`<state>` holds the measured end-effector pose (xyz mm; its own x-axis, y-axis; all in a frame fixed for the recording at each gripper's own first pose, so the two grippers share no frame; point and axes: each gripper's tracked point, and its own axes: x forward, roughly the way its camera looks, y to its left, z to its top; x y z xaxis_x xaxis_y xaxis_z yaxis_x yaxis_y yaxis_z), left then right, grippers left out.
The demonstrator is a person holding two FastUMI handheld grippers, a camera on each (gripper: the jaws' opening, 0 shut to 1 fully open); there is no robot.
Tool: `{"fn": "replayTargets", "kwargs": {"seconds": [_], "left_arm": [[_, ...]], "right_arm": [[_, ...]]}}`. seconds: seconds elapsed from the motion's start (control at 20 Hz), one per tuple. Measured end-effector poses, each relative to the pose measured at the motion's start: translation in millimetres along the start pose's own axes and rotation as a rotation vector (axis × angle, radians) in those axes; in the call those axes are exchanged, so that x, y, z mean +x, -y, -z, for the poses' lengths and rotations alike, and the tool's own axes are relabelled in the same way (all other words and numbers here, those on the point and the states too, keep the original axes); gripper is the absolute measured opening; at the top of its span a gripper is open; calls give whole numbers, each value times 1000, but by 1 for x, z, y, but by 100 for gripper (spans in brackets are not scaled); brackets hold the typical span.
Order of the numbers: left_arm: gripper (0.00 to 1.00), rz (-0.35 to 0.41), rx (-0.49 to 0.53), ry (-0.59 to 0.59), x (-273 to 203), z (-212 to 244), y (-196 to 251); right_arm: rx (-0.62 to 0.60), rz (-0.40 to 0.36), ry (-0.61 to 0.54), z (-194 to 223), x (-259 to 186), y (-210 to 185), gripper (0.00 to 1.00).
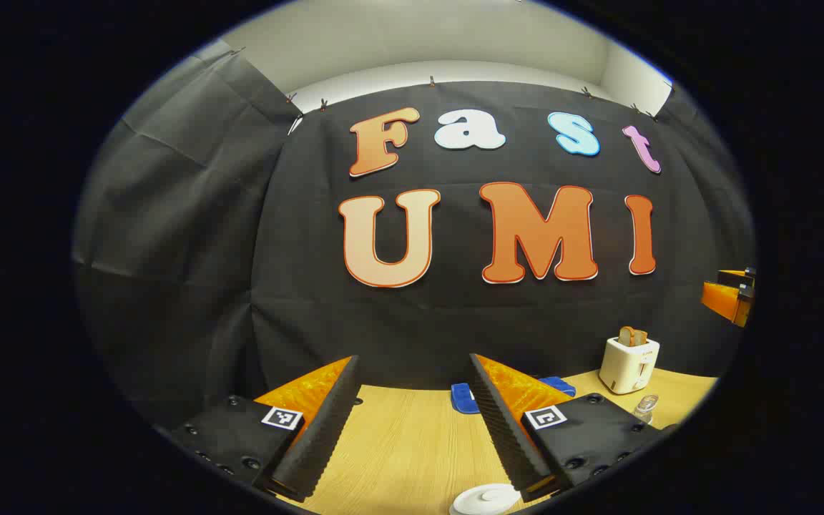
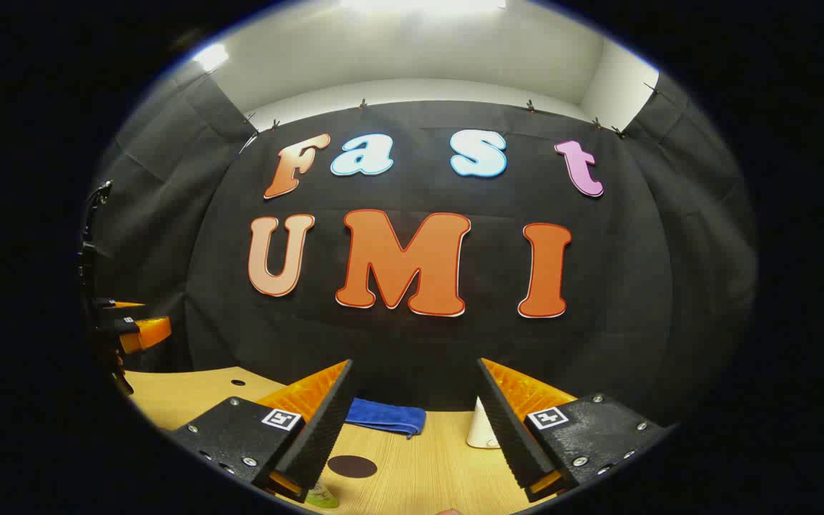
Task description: Open the teacup lid with one hand, grasp the water bottle and pour water into the teacup with the other hand; after pouring, place the water bottle on the coaster and then close the teacup lid.
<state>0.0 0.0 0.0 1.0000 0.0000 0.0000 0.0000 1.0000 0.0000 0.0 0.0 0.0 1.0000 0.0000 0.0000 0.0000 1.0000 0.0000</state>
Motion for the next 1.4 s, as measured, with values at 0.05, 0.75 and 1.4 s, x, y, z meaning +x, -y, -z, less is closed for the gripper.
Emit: {"fn": "replayTargets", "kwargs": {"seconds": [0.05,0.75,1.4], "left_arm": [[96,1,2,1,0,-3,1],[97,28,-16,-13,-7,-5,12],[99,144,5,-117,-18,64,49]], "right_arm": [[3,0,1,-1,0,0,99],[6,-5,13,-9,-2,5,99],[-14,-95,-109,68,-19,-7,99]]}}
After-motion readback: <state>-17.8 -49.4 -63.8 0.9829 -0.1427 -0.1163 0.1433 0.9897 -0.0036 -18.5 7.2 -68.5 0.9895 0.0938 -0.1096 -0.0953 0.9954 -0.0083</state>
